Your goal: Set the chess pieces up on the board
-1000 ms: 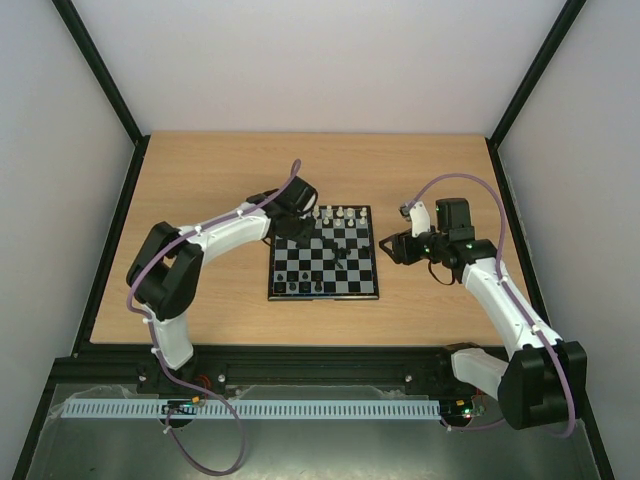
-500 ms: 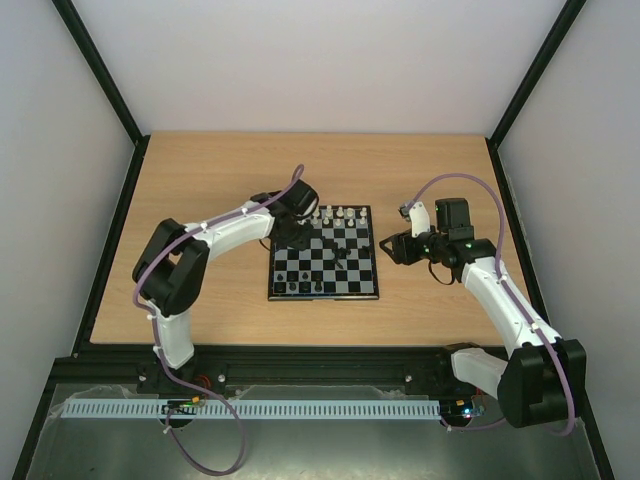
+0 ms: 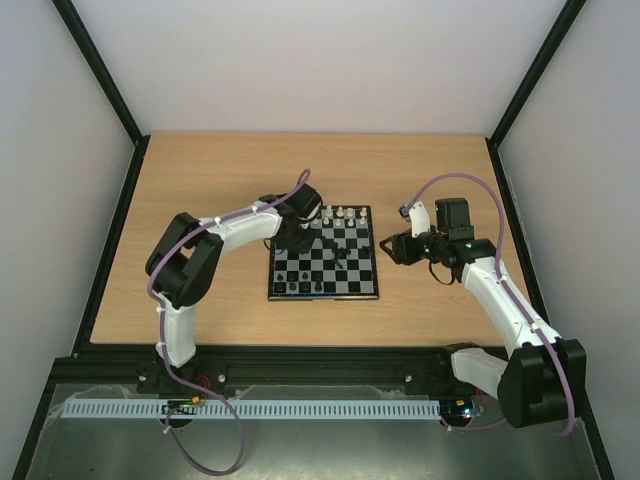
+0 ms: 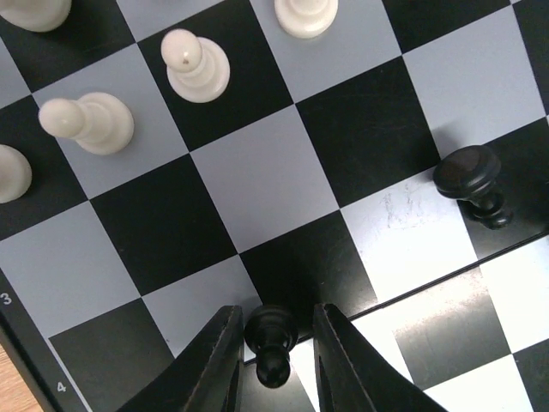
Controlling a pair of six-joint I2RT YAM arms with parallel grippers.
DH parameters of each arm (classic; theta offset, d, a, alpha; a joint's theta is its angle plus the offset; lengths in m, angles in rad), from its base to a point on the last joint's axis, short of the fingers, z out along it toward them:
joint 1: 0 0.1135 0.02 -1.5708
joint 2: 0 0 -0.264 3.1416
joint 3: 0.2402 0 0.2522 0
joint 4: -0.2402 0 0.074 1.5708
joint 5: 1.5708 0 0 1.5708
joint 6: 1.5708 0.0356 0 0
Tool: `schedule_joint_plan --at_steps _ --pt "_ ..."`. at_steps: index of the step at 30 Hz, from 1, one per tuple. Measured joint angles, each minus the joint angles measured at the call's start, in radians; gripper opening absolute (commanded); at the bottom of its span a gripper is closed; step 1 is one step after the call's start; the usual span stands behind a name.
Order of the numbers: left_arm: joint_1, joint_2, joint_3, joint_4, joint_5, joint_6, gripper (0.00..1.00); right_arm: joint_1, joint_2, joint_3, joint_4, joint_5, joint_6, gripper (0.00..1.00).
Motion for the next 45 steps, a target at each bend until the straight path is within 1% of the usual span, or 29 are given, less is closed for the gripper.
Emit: schedule_joint_plan --at_steps 6,12,18,23,27,32,41,45 --pt "-0.009 0.000 0.008 -0.005 -0.007 0.001 0.26 0.000 0.000 0.000 0.000 0.000 -0.001 0.58" --pt "-0.011 0.000 0.017 -0.012 -0.023 0.005 0.20 0.000 0.000 0.000 0.000 0.000 -0.004 0.58" --pt "-0.013 0.000 0.017 -0.025 -0.030 0.012 0.10 0.000 0.000 0.000 0.000 0.000 -0.005 0.58" --pt "-0.014 0.000 0.019 -0.027 -0.030 0.018 0.06 0.000 0.000 0.000 0.000 0.000 -0.007 0.58" --pt "-0.020 -0.003 0.019 -0.028 -0.025 0.026 0.06 0.000 0.001 0.000 0.000 0.000 -0.007 0.58" --pt "-0.065 -0.028 0.027 -0.034 0.037 0.085 0.06 0.000 0.001 0.000 0.000 0.000 -0.007 0.58" --pt "-0.156 -0.031 0.132 -0.097 0.135 0.188 0.06 0.000 0.002 0.000 0.000 0.001 -0.008 0.58" --pt "-0.182 -0.013 0.162 -0.142 0.148 0.216 0.06 0.000 0.002 0.000 0.000 0.004 -0.008 0.58"
